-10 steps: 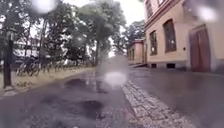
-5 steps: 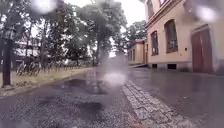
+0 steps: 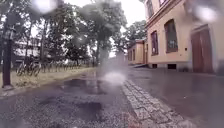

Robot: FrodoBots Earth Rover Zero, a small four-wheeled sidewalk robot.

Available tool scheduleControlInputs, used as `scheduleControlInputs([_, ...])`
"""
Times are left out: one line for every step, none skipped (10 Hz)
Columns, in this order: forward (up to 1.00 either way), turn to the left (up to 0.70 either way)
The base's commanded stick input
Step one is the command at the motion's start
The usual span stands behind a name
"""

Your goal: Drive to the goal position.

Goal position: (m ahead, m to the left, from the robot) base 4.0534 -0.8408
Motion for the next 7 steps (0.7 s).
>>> scheduleControlInputs([0.70, 0.00])
scheduleControlInputs([0.70, 0.00])
scheduleControlInputs([0.70, 0.00])
scheduleControlInputs([0.70, 0.00])
scheduleControlInputs([0.70, 0.01])
scheduleControlInputs([0.70, 0.01])
scheduleControlInputs([0.70, 0.02])
